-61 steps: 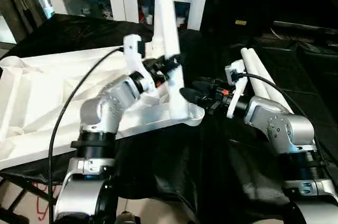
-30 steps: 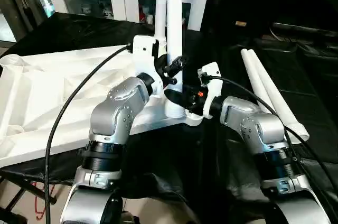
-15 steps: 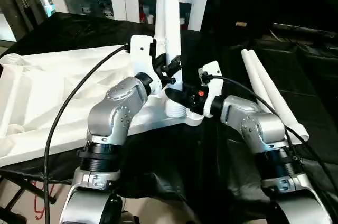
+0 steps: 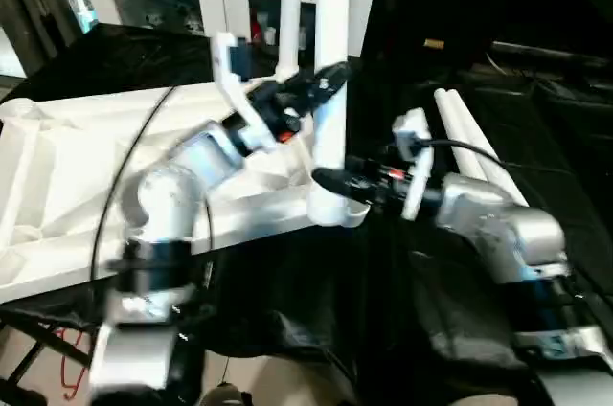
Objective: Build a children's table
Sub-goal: Insert table leg to table base
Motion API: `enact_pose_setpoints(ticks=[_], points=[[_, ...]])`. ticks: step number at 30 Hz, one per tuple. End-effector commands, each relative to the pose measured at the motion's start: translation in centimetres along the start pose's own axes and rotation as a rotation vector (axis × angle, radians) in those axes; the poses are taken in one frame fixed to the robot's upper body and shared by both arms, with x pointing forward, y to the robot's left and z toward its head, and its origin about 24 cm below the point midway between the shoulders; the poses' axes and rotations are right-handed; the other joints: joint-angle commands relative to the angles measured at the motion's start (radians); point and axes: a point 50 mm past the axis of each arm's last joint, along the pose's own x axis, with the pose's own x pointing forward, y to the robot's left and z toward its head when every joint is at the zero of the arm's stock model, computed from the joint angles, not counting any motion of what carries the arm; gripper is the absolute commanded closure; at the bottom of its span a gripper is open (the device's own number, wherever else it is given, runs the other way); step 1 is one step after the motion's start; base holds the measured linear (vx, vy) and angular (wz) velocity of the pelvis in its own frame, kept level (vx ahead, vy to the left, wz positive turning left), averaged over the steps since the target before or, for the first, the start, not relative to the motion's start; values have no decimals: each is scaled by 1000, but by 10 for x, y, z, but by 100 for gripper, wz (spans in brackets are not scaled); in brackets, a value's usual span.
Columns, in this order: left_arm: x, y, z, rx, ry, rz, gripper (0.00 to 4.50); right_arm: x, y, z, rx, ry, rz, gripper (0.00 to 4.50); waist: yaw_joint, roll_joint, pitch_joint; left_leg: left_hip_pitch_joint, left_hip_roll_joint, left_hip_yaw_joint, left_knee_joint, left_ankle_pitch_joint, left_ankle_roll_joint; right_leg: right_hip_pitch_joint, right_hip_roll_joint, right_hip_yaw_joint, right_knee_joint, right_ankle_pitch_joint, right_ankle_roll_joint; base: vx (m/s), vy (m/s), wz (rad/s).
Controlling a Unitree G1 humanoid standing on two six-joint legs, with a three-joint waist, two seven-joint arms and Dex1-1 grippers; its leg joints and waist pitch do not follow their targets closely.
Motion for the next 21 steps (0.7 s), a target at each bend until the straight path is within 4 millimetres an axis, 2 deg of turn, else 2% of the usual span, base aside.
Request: enact_pose_setpoints(ticks=[1, 5, 12, 15, 18, 19, 21], points=[[4, 2, -4, 4, 48, -7, 169, 0, 6, 5, -25, -6, 44, 259, 3, 5, -81, 26, 38, -20, -60, -133, 18, 52, -75, 43, -68, -148, -185, 0, 0, 0], [6, 1, -2, 6, 47, -18, 194, 0, 5, 6, -30, -8, 38, 259, 4, 4, -82, 24, 38, -21, -61, -139, 1, 55, -77, 42, -65, -130, -198, 0, 0, 0], [8, -1, -1, 22, 41, -41, 252, 0, 4, 6, -37, -5, 29, 259, 3, 3, -82, 24, 38, -21, -60, -135, 3, 56, -77, 43, -64, -125, -202, 0, 0, 0], [9, 0, 2, 32, 6, -21, 255, 0, 4, 6, -51, 0, 19, 259, 4, -1, -82, 23, 37, -20, -59, -134, 6, 57, -78, 43, -66, -132, -199, 0, 0, 0], [11, -2, 3, 56, -4, -10, 264, 2, 2, 7, -73, 5, -14, 259, 4, 0, -82, 23, 38, -20, -59, -131, 6, 56, -78, 43, -65, -132, -197, 0, 0, 0], [11, -3, 3, 72, -3, -10, 264, 3, 1, 8, -65, -1, -23, 203, 4, 1, -82, 23, 38, -21, -60, -131, 5, 56, -78, 43, -65, -134, -197, 0, 0, 0], [11, -7, 2, 118, 10, -18, 264, 6, 0, 11, -34, -24, -44, 189, 3, -2, -83, 24, 40, -22, -60, -126, 6, 56, -79, 43, -63, -130, -197, 0, 0, 0]])
